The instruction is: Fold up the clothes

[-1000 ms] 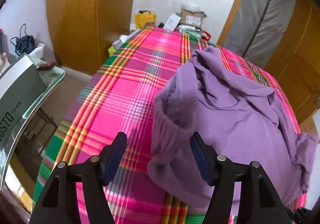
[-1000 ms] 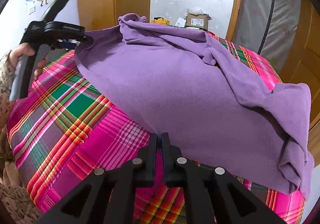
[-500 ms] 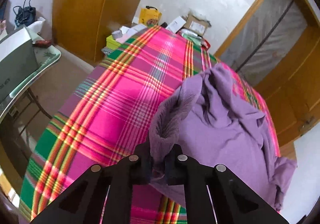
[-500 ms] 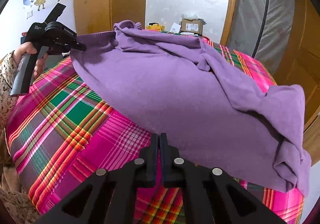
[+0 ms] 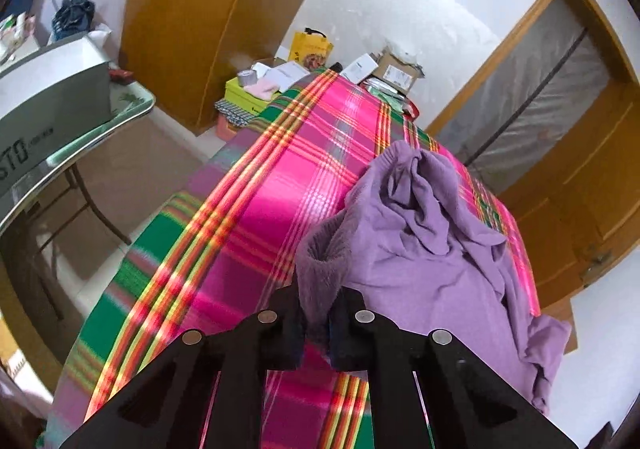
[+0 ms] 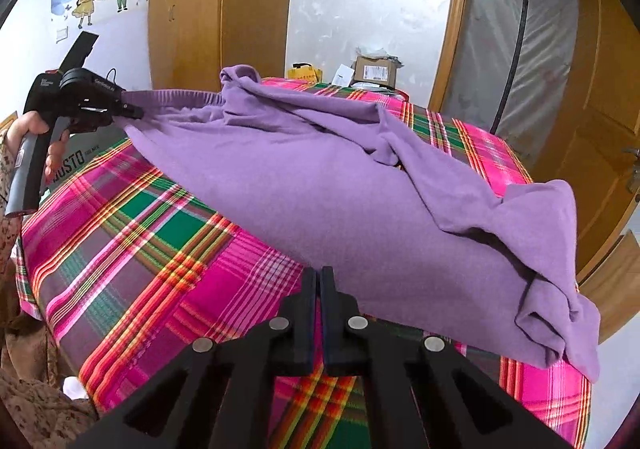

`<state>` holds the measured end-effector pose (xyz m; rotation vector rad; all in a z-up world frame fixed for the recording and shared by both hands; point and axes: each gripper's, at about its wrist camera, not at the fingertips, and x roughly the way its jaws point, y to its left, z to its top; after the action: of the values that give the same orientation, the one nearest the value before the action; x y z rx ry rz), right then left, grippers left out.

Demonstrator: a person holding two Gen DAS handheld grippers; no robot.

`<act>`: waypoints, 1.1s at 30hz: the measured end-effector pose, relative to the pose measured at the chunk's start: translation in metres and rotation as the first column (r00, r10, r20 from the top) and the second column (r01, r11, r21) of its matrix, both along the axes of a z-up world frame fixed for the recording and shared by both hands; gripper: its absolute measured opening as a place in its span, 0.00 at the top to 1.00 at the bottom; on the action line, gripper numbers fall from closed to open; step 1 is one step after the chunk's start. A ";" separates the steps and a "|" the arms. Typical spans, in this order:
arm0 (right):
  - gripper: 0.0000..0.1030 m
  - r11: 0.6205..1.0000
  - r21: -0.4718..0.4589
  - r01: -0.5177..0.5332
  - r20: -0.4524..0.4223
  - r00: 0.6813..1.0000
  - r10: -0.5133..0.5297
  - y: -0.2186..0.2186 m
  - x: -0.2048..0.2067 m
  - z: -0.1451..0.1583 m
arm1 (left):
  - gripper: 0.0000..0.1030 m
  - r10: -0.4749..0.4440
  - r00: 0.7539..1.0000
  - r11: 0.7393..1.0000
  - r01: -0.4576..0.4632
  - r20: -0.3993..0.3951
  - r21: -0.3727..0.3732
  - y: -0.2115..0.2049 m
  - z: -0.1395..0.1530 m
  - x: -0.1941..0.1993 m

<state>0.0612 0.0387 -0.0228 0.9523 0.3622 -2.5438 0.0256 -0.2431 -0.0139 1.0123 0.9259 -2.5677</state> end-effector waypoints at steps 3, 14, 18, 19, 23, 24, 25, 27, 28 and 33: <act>0.98 1.000 -0.001 -0.012 -0.004 1.000 0.012 -0.001 0.007 0.003 | 0.92 0.006 1.000 1.000 -0.006 -0.002 0.000 0.000 -0.001 0.019; 0.98 0.997 0.002 -0.076 0.000 0.997 0.076 -0.008 0.035 0.005 | 0.92 0.065 0.998 0.998 -0.065 0.018 0.001 -0.003 -0.015 0.086; 0.98 0.996 -0.007 -0.088 0.031 0.996 0.088 -0.007 0.038 0.000 | 0.92 0.084 0.996 0.996 -0.084 0.036 0.008 -0.003 -0.024 0.105; 0.98 0.996 -0.010 -0.089 0.043 0.995 0.089 -0.007 0.038 -0.002 | 0.92 0.088 0.995 0.996 -0.088 0.039 0.007 -0.003 -0.026 0.108; 0.98 0.995 -0.002 -0.100 0.074 0.992 0.100 -0.010 0.038 -0.014 | 0.92 0.096 0.993 0.995 -0.096 0.064 0.003 -0.003 -0.035 0.112; 0.98 0.995 0.002 -0.102 0.083 0.991 0.102 -0.012 0.036 -0.017 | 0.92 0.096 0.993 0.995 -0.096 0.073 0.002 -0.003 -0.037 0.111; 0.98 0.995 0.002 -0.104 0.094 0.990 0.103 -0.012 0.031 -0.020 | 0.92 0.094 0.992 0.996 -0.094 0.080 -0.004 -0.002 -0.038 0.111; 0.98 0.994 0.004 -0.106 0.116 0.988 0.104 -0.010 0.029 -0.027 | 0.92 0.090 0.992 0.996 -0.089 0.092 -0.017 -0.001 -0.039 0.109; 0.98 0.994 0.006 -0.107 0.125 0.987 0.105 -0.010 0.028 -0.030 | 0.91 0.086 0.992 0.996 -0.083 0.095 -0.030 0.000 -0.039 0.109; 0.97 0.991 0.016 -0.134 0.165 0.978 0.129 -0.009 0.024 -0.030 | 0.85 0.074 0.992 0.997 -0.071 0.101 -0.037 0.000 -0.037 0.112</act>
<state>0.0857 0.0302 -0.0524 1.1006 0.3979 -2.3288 0.1374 -0.2429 -0.0505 1.0694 0.8743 -2.4393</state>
